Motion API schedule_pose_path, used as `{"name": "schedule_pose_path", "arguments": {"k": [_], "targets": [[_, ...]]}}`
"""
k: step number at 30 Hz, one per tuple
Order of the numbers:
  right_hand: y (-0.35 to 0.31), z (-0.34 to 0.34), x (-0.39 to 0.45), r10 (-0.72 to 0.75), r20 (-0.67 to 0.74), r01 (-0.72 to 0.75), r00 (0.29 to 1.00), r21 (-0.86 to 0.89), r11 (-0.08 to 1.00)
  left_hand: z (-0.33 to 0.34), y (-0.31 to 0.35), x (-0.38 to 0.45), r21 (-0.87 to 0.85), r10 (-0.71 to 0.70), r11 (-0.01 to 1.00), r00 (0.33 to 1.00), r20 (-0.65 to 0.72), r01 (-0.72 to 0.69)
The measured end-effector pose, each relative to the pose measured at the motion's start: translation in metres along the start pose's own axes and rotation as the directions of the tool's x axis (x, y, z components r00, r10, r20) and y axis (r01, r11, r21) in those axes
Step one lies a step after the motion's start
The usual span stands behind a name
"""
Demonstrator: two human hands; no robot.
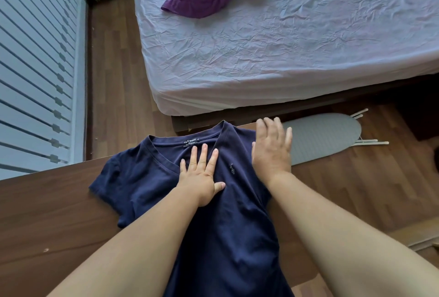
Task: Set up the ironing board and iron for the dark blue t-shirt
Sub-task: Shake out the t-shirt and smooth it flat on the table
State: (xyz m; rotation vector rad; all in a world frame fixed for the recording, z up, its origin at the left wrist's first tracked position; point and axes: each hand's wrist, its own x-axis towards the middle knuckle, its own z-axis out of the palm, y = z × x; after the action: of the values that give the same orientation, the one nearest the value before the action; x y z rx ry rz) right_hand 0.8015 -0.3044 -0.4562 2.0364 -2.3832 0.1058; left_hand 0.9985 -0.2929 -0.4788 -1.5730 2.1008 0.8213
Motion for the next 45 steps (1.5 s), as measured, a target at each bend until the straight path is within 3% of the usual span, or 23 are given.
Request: {"name": "schedule_pose_path", "arguments": {"k": [3,5,9,12,16,19,22,25,32,35,39,42,45], "targets": [[-0.01,0.012,-0.031,-0.244,0.162,0.258,0.956,-0.07,0.964,-0.001,0.001,0.001,0.008,-0.007,1.0,1.0,0.0,0.007],[-0.008,0.021,-0.049,-0.321,0.29,0.342,0.902,-0.026,0.939,-0.001,0.0,-0.001,0.017,-0.002,1.0,1.0,-0.015,0.002],[0.016,0.03,-0.064,-0.185,0.4,0.192,0.898,0.024,0.981,0.003,-0.006,-0.007,0.035,0.051,0.998,0.996,-0.078,-0.048],[0.028,0.028,-0.06,-0.186,0.447,0.188,0.875,0.04,0.981,0.007,-0.012,-0.013,0.037,0.074,0.997,0.985,-0.155,-0.069],[0.015,0.019,-0.059,-0.215,0.315,0.237,0.925,-0.033,0.971,0.022,-0.018,-0.028,0.028,0.08,0.997,0.914,-0.399,-0.075],[0.002,0.022,-0.073,-0.311,0.292,0.33,0.904,-0.017,0.944,0.04,-0.028,-0.044,0.074,0.033,0.997,0.876,-0.481,0.003],[0.005,0.032,-0.084,-0.252,0.377,0.266,0.891,0.016,0.964,0.056,-0.041,-0.059,0.076,-0.073,0.99,0.885,-0.46,0.121],[0.019,0.038,-0.084,-0.28,0.416,0.319,0.865,-0.027,0.947,0.072,-0.052,-0.072,0.036,-0.143,0.984,0.903,-0.404,0.172],[0.029,0.03,-0.073,-0.328,0.451,0.392,0.83,-0.053,0.918,0.078,-0.065,-0.089,-0.017,-0.156,0.987,0.918,-0.366,0.16],[0.002,0.021,-0.082,-0.339,0.321,0.37,0.885,-0.039,0.928,0.071,-0.065,-0.094,-0.066,-0.181,0.983,0.89,-0.418,0.169],[-0.039,0.026,-0.105,-0.418,0.315,0.439,0.852,0.004,0.899,0.067,-0.083,-0.103,-0.147,-0.32,0.947,0.81,-0.492,0.285],[-0.04,0.041,-0.115,-0.376,0.375,0.405,0.847,0.002,0.914,0.063,-0.105,-0.105,-0.278,-0.422,0.902,0.806,-0.416,0.329],[-0.027,0.051,-0.117,-0.38,0.366,0.417,0.849,-0.024,0.908,0.066,-0.124,-0.104,-0.247,-0.439,0.895,0.836,-0.33,0.372]]}}
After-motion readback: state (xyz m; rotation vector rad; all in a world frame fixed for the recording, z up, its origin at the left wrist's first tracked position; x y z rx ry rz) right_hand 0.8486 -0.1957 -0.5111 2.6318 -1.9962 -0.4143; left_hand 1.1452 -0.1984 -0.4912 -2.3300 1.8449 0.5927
